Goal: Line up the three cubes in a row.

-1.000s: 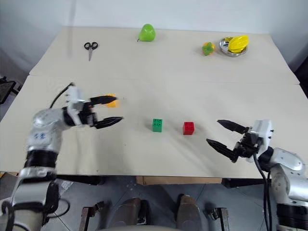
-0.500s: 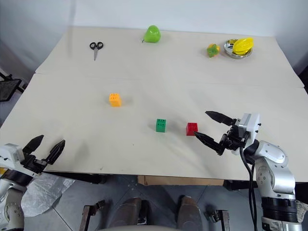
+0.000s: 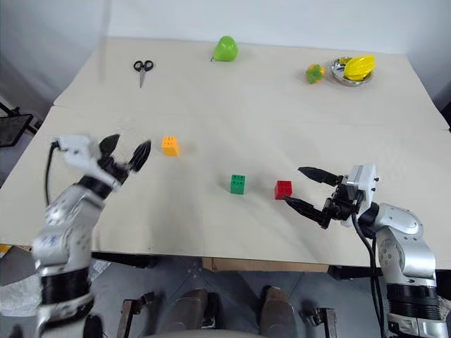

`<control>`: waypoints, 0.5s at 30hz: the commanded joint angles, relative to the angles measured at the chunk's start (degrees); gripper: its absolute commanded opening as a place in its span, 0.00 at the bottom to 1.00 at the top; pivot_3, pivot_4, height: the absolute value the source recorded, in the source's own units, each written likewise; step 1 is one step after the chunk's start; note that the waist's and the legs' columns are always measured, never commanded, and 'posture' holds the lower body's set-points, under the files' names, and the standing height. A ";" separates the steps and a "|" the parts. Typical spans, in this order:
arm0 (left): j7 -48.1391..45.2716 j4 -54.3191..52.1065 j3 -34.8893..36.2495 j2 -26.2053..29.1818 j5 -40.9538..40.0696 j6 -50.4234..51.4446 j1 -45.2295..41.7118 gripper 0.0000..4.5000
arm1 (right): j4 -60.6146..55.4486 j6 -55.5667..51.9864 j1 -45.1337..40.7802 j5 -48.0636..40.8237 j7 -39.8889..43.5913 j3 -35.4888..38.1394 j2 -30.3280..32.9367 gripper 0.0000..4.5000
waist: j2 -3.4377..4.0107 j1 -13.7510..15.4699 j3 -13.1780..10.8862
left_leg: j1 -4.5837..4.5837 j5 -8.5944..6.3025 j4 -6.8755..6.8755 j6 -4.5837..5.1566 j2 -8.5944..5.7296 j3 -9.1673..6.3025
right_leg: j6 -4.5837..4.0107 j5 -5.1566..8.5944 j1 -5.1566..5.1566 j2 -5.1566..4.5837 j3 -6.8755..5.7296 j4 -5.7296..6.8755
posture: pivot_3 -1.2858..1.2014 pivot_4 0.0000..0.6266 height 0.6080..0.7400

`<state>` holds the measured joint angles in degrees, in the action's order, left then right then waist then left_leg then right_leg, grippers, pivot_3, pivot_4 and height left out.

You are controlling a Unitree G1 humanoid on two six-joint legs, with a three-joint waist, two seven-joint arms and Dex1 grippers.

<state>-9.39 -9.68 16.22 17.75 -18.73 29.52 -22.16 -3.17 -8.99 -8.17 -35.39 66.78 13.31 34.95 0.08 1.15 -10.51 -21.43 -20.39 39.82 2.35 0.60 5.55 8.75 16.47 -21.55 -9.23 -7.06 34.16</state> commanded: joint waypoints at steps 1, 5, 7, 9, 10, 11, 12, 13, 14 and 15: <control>4.50 4.22 -2.68 -0.52 3.53 2.97 -5.81 1.00 | -2.16 -0.06 0.50 -1.19 0.14 0.83 0.29 1.00 | -0.01 0.08 -0.01 | -0.01 0.00 -0.01 -0.01 -0.01 0.00 | 0.00 0.00 0.00 0.08 -0.01 -0.06 | 0.52 0.24 1.00; 4.41 8.23 -5.15 -1.58 4.29 4.47 -9.54 1.00 | -2.23 0.19 0.87 -1.18 -0.12 0.97 -0.02 1.00 | -0.01 0.21 -0.01 | -0.03 0.02 -0.01 -0.10 0.14 0.02 | 0.00 0.00 0.00 0.33 0.06 -0.20 | 0.52 0.24 1.00; 5.09 10.74 -6.43 -1.41 6.15 4.24 -10.29 1.00 | -2.72 0.43 1.47 -1.07 -0.10 0.78 -0.21 1.00 | -0.01 0.24 -0.01 | -0.03 0.02 0.00 -0.13 0.17 0.02 | 0.00 0.00 0.01 0.37 0.08 -0.22 | 0.52 0.24 1.00; 6.26 11.69 -6.67 -1.69 6.91 5.29 -10.57 1.00 | -3.17 0.51 1.85 -1.09 -0.22 0.74 -0.36 1.00 | -0.02 0.25 -0.01 | -0.04 0.03 0.00 -0.16 0.19 0.02 | 0.00 0.00 0.01 0.42 0.10 -0.24 | 0.52 0.24 1.00; 6.32 11.85 -6.80 -1.99 6.89 5.62 -10.53 1.00 | -3.33 0.56 1.96 -1.12 -0.35 0.80 -0.47 1.00 | -0.02 0.24 -0.01 | -0.03 0.03 0.00 -0.17 0.20 0.01 | 0.00 0.00 0.01 0.43 0.10 -0.24 | 0.52 0.24 1.00; 6.28 11.97 -7.03 -2.21 6.96 5.54 -10.41 1.00 | -3.39 0.63 2.01 -1.13 -0.44 0.86 -0.55 1.00 | -0.02 0.24 -0.02 | -0.04 0.02 0.01 -0.18 0.21 0.02 | 0.00 0.00 0.01 0.44 0.11 -0.25 | 0.52 0.24 1.00; 6.34 12.15 -7.52 -2.27 7.42 5.52 -10.25 1.00 | -3.39 0.79 2.02 -1.13 -0.61 0.97 -0.68 1.00 | -0.03 0.24 -0.02 | -0.04 0.02 0.01 -0.18 0.22 0.02 | 0.00 0.00 0.01 0.44 0.11 -0.24 | 0.52 0.24 1.00; 6.53 12.55 -8.05 -2.63 7.85 5.63 -10.28 1.00 | -3.26 1.07 2.04 -0.99 -0.80 1.00 -0.88 1.00 | -0.02 0.24 -0.01 | -0.04 0.02 0.02 -0.19 0.22 0.02 | 0.00 0.00 0.01 0.44 0.12 -0.24 | 0.52 0.24 1.00; 6.26 12.92 -8.85 -2.69 8.27 5.78 -10.39 1.00 | -3.27 1.22 2.07 -0.96 -0.96 0.98 -1.07 1.00 | -0.02 0.25 -0.02 | -0.03 0.02 0.02 -0.19 0.22 0.02 | 0.00 0.00 0.01 0.44 0.12 -0.24 | 0.52 0.24 1.00; 5.99 13.22 -9.34 -2.71 8.54 5.90 -10.56 1.00 | -3.32 1.31 2.09 -0.97 -1.11 0.95 -1.25 1.00 | -0.03 0.35 -0.01 | -0.04 0.03 0.03 -0.20 0.22 0.02 | 0.00 0.00 0.01 0.44 0.13 -0.24 | 0.52 0.24 1.00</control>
<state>-3.24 3.53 7.84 15.13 -11.19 35.65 -31.91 -4.50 -8.78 -6.18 -35.38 65.93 13.27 34.01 0.06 1.49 -10.52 -21.46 -20.36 39.86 2.15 0.82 5.56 8.75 16.47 -21.53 -8.79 -6.94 33.93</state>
